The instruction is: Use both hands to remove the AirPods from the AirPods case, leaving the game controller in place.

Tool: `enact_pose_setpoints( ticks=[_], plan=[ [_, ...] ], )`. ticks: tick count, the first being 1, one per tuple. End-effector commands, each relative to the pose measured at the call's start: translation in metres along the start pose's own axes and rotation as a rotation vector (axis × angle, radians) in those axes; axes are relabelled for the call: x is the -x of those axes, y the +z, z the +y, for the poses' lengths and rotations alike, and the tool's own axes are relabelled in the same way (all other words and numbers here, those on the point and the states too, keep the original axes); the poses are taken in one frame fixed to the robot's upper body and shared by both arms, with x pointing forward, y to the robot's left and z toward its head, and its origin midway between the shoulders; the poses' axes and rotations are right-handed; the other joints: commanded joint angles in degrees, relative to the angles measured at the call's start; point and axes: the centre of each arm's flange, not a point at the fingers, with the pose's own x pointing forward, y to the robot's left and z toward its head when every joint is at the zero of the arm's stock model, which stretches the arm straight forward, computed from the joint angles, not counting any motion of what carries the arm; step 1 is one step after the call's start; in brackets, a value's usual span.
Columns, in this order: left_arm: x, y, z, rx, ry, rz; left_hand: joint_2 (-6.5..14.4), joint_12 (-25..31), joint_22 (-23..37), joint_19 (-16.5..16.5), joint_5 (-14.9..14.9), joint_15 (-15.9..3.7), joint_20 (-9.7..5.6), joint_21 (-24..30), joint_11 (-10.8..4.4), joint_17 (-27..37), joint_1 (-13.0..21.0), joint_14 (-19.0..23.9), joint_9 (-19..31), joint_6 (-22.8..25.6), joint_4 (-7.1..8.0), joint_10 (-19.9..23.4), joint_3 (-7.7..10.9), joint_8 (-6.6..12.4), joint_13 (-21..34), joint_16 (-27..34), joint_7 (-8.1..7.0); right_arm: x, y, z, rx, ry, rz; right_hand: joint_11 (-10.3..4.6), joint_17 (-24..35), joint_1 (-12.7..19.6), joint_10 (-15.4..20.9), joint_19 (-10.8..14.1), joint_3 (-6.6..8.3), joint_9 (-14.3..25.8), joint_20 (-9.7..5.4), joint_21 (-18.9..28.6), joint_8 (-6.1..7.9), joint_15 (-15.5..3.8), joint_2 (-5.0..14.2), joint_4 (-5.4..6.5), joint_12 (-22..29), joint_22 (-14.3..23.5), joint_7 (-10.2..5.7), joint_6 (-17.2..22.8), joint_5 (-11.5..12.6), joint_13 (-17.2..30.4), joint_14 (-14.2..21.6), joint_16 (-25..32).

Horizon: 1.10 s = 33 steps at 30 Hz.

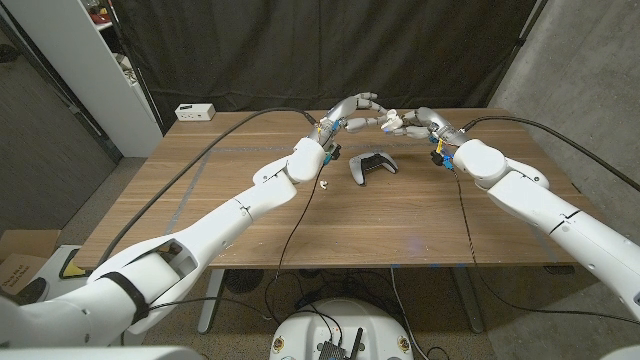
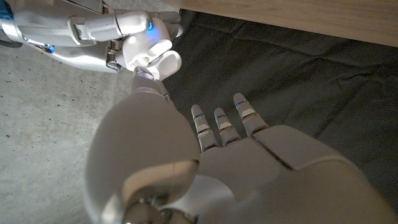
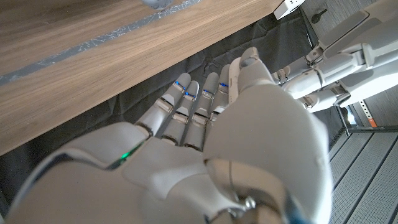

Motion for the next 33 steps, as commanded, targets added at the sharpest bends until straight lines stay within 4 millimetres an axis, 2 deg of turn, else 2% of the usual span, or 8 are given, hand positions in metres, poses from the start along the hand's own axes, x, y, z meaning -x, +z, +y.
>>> enact_pose_setpoints(
  ticks=[1,24,33],
  plan=[
    [-0.002,0.0,-0.002,-0.036,-0.011,-0.007,0.2,0.1,0.1,-0.1,0.5,-1.07,0.49,-0.2,-0.29,0.1,0.0,0.4,-0.1,0.3,-0.06,0.3,-0.48,0.29,0.1,-0.1,-0.05,-0.003,0.006,0.007,0.024,0.003,-0.012,-0.27,0.1,-0.1,0.4,0.2,0.43,13.1,0.07,0.3,0.37,-7.35,0.25,-0.08,0.3,0.1,-0.69,5.9,0.4,0.2,0.0,0.1],
    [0.0,-0.002,-0.002,-0.054,-0.015,-0.009,0.5,0.2,0.2,-0.1,1.1,-1.34,0.16,-0.2,-0.43,0.2,-0.3,0.5,-0.9,0.4,0.25,0.6,-1.0,-0.11,0.1,0.0,-0.19,-0.001,0.013,0.018,0.066,-0.017,-0.033,-0.42,0.0,-0.2,0.6,0.3,0.57,13.3,0.1,0.3,0.35,-7.45,0.09,-0.04,0.3,0.1,-0.66,6.3,0.4,0.2,0.4,-0.1],
    [0.005,0.0,-0.002,-0.028,0.006,-0.028,1.0,0.5,0.2,0.2,1.3,-1.72,0.03,-0.1,0.29,0.3,-0.8,1.1,-1.2,0.4,0.65,1.6,-1.19,-0.19,0.2,0.3,0.68,0.001,0.017,0.021,0.087,-0.031,-0.041,-0.48,0.0,-0.2,0.9,0.2,0.66,13.2,0.07,0.3,0.23,-7.66,0.07,-0.05,0.4,0.1,-0.64,6.3,0.5,0.2,0.6,0.0]
  ],
)
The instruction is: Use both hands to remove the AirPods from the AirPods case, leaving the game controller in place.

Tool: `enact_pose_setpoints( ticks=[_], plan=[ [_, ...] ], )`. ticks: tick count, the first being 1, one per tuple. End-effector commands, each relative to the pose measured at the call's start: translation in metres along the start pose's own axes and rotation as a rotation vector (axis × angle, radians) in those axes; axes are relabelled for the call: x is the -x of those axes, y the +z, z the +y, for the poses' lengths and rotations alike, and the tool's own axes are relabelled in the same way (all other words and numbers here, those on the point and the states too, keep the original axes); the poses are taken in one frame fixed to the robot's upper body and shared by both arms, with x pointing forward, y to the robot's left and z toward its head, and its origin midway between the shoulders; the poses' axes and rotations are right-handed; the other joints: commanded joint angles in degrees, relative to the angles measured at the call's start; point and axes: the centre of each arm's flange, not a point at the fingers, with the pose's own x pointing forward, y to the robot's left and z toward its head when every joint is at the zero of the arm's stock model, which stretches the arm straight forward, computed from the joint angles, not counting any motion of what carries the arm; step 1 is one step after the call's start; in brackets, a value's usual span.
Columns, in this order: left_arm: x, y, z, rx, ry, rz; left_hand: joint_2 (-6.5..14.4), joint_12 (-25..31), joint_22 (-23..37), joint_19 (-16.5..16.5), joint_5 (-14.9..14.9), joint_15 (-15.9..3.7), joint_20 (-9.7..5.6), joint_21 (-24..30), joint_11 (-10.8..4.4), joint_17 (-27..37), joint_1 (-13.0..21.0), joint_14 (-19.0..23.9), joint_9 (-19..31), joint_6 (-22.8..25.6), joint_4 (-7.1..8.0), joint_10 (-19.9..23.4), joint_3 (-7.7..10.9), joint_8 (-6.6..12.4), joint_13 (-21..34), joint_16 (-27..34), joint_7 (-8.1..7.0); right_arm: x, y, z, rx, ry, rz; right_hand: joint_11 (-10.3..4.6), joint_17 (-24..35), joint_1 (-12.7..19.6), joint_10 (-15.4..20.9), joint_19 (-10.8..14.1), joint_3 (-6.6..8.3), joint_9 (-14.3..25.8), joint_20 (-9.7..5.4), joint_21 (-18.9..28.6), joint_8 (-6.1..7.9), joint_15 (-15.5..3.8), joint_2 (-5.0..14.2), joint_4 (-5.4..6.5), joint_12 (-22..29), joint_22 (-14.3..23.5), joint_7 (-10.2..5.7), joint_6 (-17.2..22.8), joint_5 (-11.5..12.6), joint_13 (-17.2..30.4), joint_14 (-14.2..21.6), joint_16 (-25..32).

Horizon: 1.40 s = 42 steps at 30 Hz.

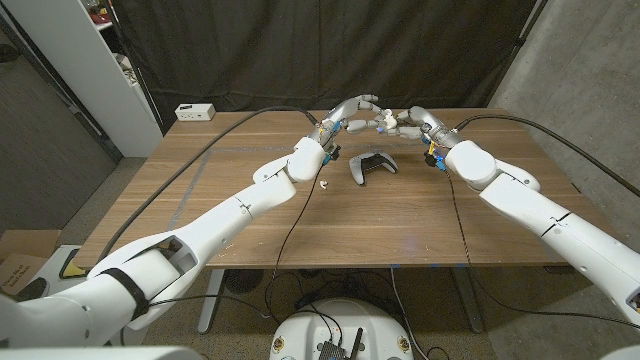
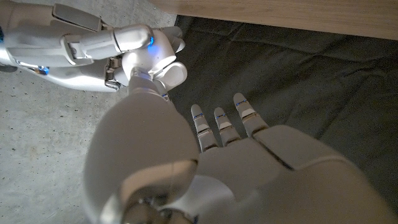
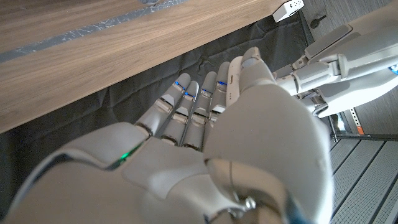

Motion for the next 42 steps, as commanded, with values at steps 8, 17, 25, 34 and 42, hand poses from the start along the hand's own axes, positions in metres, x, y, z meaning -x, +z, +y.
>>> enact_pose_setpoints(
  ticks=[8,17,25,34,42],
  plan=[
    [0.011,0.006,0.001,0.045,0.051,-0.038,0.9,1.0,0.3,1.1,0.4,-2.52,-0.7,0.2,0.59,0.4,-0.7,2.2,-0.4,1.3,0.6,2.3,-0.5,0.0,0.2,0.7,2.19,0.003,0.007,0.007,0.048,-0.03,-0.013,-0.64,0.4,0.8,1.0,0.2,0.47,12.9,-0.33,0.3,0.17,-8.14,0.4,-0.22,0.6,0.1,-2.2,4.7,0.4,0.2,0.6,0.1],
    [0.014,0.007,0.0,0.032,0.055,-0.018,0.8,1.2,0.4,1.5,0.4,-2.84,-1.1,0.3,1.46,0.4,-0.7,2.6,-0.9,2.0,0.64,3.4,-0.72,0.06,-0.1,0.7,4.05,0.005,0.011,0.007,0.067,-0.034,-0.035,-0.76,0.5,1.2,1.4,0.1,0.51,12.7,-0.58,0.3,0.07,-8.41,0.27,-0.38,0.8,0.1,-2.23,5.1,0.4,0.2,0.8,0.3],
    [0.014,0.008,-0.004,-0.03,0.018,0.02,0.7,0.5,0.4,1.4,0.3,-2.42,-0.93,0.3,1.96,0.4,-0.6,2.0,-1.2,2.0,0.52,2.1,-0.88,-0.12,-0.3,0.4,4.36,0.012,0.01,0.007,0.083,-0.053,-0.062,-1.3,0.6,1.2,1.6,0.0,0.45,12.6,-0.7,0.2,-0.09,-8.82,0.1,-0.32,0.9,0.1,-2.42,5.2,0.3,0.3,0.9,0.4],
    [0.015,0.012,-0.007,-0.05,-0.002,0.036,0.6,0.0,0.5,1.2,0.4,-2.21,-0.87,0.2,1.76,0.3,1.0,1.8,-1.5,5.2,-0.44,1.5,-0.61,0.86,-0.7,0.0,5.82,0.019,0.01,0.007,0.087,-0.081,-0.089,-1.58,0.5,1.1,1.8,-0.3,0.45,12.5,-0.69,0.1,-0.28,-9.26,0.0,-0.22,0.9,0.1,-2.81,5.2,0.2,0.3,1.2,0.3],
    [0.015,0.014,-0.009,-0.031,0.001,0.028,1.0,-0.2,0.5,1.3,0.4,-2.16,-0.72,0.3,1.07,0.3,2.0,1.8,-1.5,7.9,-0.93,1.7,-0.26,1.66,-1.0,-0.1,6.4,0.021,0.011,0.007,0.091,-0.092,-0.09,-1.75,0.5,1.1,1.9,-0.6,0.47,12.2,-0.63,0.0,-0.48,-9.36,0.03,-0.13,1.0,0.1,-3.16,5.3,0.2,0.4,1.2,0.3]
  ],
)
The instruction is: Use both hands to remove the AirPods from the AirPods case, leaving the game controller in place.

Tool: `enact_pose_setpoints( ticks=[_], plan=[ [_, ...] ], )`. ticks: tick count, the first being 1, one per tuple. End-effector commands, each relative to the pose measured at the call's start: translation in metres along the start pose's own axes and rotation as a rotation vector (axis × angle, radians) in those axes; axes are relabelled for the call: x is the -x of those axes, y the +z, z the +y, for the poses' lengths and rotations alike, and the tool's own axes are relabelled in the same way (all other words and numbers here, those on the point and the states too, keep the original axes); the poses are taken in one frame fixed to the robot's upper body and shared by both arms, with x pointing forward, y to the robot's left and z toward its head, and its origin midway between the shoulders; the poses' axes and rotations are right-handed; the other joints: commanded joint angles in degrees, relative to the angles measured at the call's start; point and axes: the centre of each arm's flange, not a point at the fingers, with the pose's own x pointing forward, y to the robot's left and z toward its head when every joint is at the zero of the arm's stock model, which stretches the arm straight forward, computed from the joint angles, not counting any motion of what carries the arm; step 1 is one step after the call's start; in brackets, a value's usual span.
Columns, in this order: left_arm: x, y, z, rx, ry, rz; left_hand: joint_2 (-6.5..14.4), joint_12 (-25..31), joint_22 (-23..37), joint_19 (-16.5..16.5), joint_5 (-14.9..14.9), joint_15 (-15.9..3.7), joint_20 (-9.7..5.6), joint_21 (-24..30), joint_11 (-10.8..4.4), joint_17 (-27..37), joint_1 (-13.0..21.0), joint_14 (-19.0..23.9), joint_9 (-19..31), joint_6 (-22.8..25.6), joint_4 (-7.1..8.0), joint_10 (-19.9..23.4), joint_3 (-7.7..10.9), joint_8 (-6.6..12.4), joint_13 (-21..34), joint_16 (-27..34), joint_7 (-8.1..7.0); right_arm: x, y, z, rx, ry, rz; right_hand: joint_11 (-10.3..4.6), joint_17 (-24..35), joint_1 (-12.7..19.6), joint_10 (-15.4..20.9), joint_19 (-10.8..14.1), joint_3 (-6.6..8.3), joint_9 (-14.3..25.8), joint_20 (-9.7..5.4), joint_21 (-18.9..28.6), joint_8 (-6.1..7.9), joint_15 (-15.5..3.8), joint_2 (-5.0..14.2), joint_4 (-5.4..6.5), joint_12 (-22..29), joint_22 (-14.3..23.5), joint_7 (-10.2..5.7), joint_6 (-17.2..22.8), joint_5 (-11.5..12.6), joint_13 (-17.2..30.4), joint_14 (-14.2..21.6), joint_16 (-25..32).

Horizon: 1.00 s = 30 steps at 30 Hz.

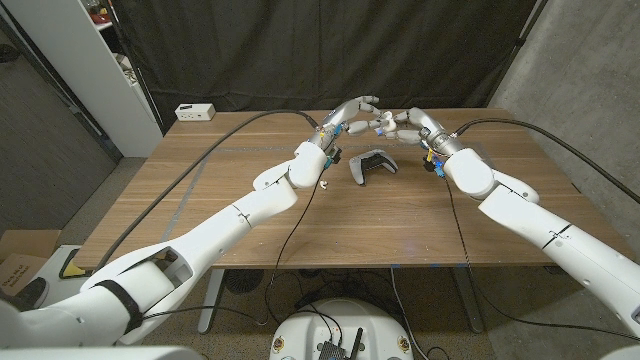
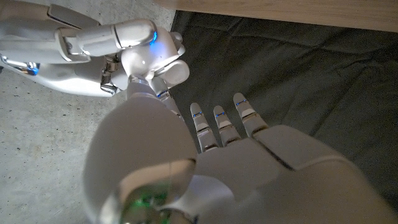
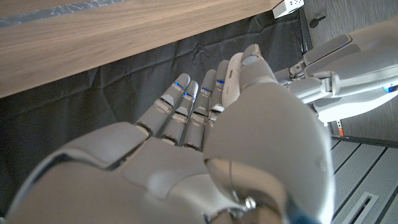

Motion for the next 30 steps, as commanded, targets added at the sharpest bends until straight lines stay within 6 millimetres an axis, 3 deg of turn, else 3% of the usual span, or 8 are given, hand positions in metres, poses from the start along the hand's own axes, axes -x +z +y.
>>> enact_pose_setpoints(
  ticks=[1,9,30],
  plan=[
    [0.002,0.001,-0.004,0.014,-0.011,0.006,0.1,-0.2,0.2,0.2,0.6,-2.02,0.37,0.3,-0.86,0.1,1.5,0.0,0.4,3.0,-0.6,0.4,0.26,0.78,0.0,-0.1,1.48,0.004,0.002,-0.001,0.009,-0.024,-0.017,-1.04,0.1,0.3,0.6,-0.3,0.26,12.2,0.11,0.0,0.2,-9.69,0.57,0.15,0.4,0.1,-4.09,4.3,0.2,0.1,0.5,0.3],
    [0.004,0.0,-0.003,0.07,0.013,0.001,0.8,0.0,0.3,0.7,0.7,-2.36,0.42,0.6,-2.01,0.1,3.3,0.7,1.2,4.2,-1.53,1.5,1.01,1.32,-0.2,0.1,1.4,0.002,-0.002,0.0,0.011,-0.016,-0.004,-0.99,0.0,0.2,0.7,-0.6,0.27,12.0,0.16,-0.1,-0.01,-9.71,0.51,0.26,0.4,0.1,-4.23,4.3,0.1,0.1,0.5,0.1],
    [0.0,0.003,0.008,0.054,0.041,-0.014,1.2,0.2,0.4,1.3,0.4,-3.25,0.23,1.0,-2.3,0.1,4.4,2.0,2.9,6.6,-1.97,2.5,1.53,2.85,-0.3,0.4,1.77,-0.007,-0.015,-0.01,-0.006,-0.024,0.029,-0.99,-0.2,-0.2,0.5,-0.9,0.31,12.1,0.13,-0.2,-0.16,-9.56,0.42,0.48,0.2,0.0,-4.32,4.4,0.0,0.0,0.3,-0.4]
  ],
)
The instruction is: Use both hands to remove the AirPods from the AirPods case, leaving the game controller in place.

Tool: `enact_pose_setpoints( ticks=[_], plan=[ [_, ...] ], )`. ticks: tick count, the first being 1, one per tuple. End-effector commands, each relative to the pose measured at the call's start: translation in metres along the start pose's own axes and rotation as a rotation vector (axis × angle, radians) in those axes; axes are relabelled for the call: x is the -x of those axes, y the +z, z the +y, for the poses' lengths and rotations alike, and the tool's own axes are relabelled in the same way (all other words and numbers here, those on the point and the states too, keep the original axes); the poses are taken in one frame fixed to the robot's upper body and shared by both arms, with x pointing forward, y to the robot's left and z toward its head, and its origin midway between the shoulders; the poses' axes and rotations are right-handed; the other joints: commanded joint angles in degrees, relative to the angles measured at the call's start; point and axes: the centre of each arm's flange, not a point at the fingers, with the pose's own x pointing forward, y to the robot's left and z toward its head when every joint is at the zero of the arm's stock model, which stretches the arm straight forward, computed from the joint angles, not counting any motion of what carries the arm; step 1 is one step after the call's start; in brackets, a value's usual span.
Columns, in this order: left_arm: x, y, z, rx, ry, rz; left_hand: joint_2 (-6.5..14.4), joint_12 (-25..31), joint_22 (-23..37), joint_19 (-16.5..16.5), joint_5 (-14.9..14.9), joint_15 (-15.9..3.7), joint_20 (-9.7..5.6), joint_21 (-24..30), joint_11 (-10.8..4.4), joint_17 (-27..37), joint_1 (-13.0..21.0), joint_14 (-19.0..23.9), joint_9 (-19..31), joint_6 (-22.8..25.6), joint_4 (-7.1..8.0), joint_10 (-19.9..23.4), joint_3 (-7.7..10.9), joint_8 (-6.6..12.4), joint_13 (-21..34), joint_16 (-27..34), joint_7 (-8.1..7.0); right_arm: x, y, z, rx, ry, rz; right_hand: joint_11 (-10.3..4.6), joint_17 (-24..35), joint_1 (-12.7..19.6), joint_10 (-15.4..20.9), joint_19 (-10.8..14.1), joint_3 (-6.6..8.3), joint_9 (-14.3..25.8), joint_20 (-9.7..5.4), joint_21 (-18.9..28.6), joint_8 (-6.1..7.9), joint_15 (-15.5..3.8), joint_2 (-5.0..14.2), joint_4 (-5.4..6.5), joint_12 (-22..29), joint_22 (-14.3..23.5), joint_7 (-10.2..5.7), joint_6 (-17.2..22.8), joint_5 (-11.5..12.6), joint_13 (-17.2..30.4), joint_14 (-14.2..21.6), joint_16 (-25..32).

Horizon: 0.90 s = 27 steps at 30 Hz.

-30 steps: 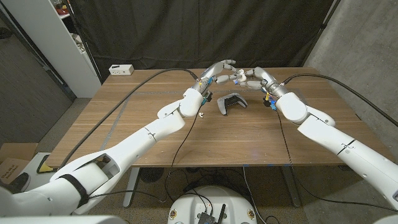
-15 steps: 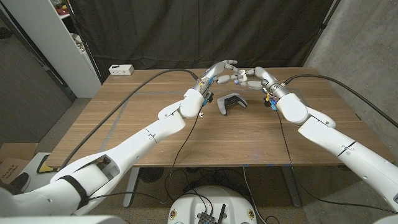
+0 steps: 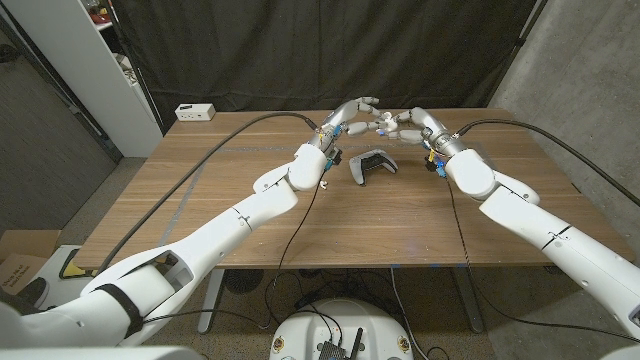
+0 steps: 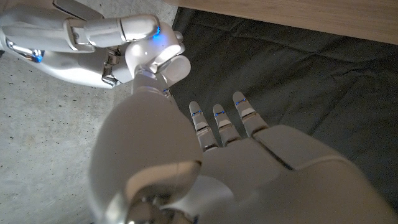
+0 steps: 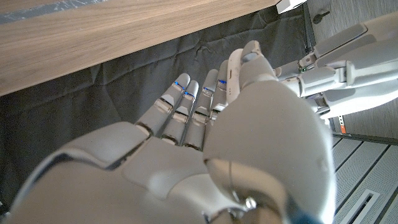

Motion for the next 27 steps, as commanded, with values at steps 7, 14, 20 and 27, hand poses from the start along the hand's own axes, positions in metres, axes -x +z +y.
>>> enact_pose_setpoints(
  ticks=[7,14,20,27],
  plan=[
    [-0.0039,0.0051,0.0081,-0.004,0.016,-0.022,-0.1,0.3,0.2,0.6,-0.1,-3.49,0.07,0.3,-0.24,0.2,0.7,0.8,3.0,4.2,-0.36,0.7,-0.07,1.71,0.2,0.4,2.86,-0.0077,-0.0102,-0.0046,-0.012,0.005,0.03,-0.21,0.0,-0.4,0.2,-0.4,0.24,12.2,-0.07,-0.2,0.4,-9.48,0.48,0.42,0.2,0.0,-4.02,4.0,0.4,0.2,0.0,-0.3],
    [-0.004,0.0056,0.0091,0.001,0.02,-0.027,-0.1,0.3,0.2,0.7,-0.1,-3.63,0.06,0.4,-0.3,0.2,0.7,1.0,3.4,4.2,-0.32,0.8,-0.04,1.85,0.2,0.4,2.84,-0.0096,-0.0114,-0.0047,-0.018,0.013,0.043,-0.1,0.0,-0.4,0.2,-0.4,0.24,12.2,-0.04,-0.2,0.35,-9.4,0.45,0.41,0.2,0.0,-3.99,4.0,0.4,0.2,0.0,-0.3],
    [-0.0011,0.0062,0.0101,-0.005,0.035,-0.03,-0.1,0.3,0.3,0.7,-0.3,-3.67,0.06,0.4,-0.35,0.2,0.7,1.2,3.7,4.1,-0.29,1.0,-0.03,1.93,0.2,0.4,2.67,-0.0102,-0.0108,-0.0039,-0.016,0.022,0.044,-0.07,0.0,-0.4,0.2,-0.4,0.26,12.2,-0.02,-0.1,0.33,-9.33,0.42,0.38,0.2,0.0,-4.01,4.0,0.4,0.2,0.0,-0.4],
    [0.0042,0.0078,0.0141,-0.021,0.053,-0.028,-0.1,0.3,0.3,0.8,-0.4,-3.82,0.01,0.5,-0.52,0.2,0.7,1.5,4.0,4.1,-0.27,1.2,-0.01,2.03,0.2,0.5,2.57,-0.0104,-0.0118,-0.0033,-0.019,0.029,0.049,-0.09,0.0,-0.4,0.2,-0.4,0.26,12.2,-0.03,-0.1,0.25,-9.3,0.46,0.4,0.2,0.0,-3.96,4.0,0.4,0.3,0.0,-0.3]
  ],
)
